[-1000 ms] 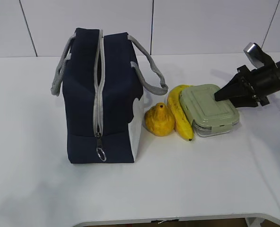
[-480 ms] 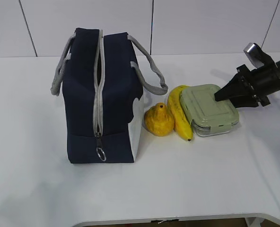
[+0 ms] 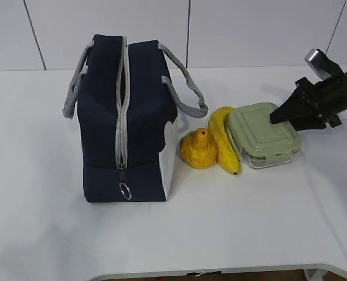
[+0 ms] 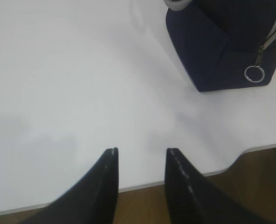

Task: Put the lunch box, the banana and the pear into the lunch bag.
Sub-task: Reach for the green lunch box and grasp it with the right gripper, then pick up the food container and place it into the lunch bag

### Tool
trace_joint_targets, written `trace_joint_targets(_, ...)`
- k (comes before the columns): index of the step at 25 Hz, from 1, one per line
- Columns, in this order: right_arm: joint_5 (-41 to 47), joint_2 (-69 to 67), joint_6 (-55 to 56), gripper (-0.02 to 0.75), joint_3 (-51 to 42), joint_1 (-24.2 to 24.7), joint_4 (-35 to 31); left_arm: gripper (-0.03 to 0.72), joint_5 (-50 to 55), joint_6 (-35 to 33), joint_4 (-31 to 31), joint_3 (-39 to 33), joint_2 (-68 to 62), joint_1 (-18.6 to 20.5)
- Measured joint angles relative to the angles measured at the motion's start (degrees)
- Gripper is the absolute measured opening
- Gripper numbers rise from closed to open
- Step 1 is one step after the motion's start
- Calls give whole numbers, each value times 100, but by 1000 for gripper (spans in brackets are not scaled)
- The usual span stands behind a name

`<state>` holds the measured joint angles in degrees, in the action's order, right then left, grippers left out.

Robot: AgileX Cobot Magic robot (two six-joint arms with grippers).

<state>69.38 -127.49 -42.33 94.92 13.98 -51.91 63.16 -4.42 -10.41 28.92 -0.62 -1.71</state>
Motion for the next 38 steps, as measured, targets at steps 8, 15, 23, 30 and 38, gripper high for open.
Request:
trace_joint_targets(8, -58, 73, 95, 372, 0, 0, 50, 239, 0, 0, 0, 0, 0, 0)
trace_joint_targets(15, -138, 147, 258, 372, -10, 0, 71, 239, 0, 0, 0, 0, 0, 0)
trace_joint_targets(23, -149, 256, 505, 372, -10, 0, 50, 239, 0, 0, 0, 0, 0, 0)
trace_joint_targets(30, -161, 288, 616, 372, -10, 0, -10, 239, 0, 0, -52, 0, 0, 0)
trace_joint_targets(38, -161, 411, 754, 371, -21, 0, -104, 239, 0, 0, -201, 0, 0, 0)
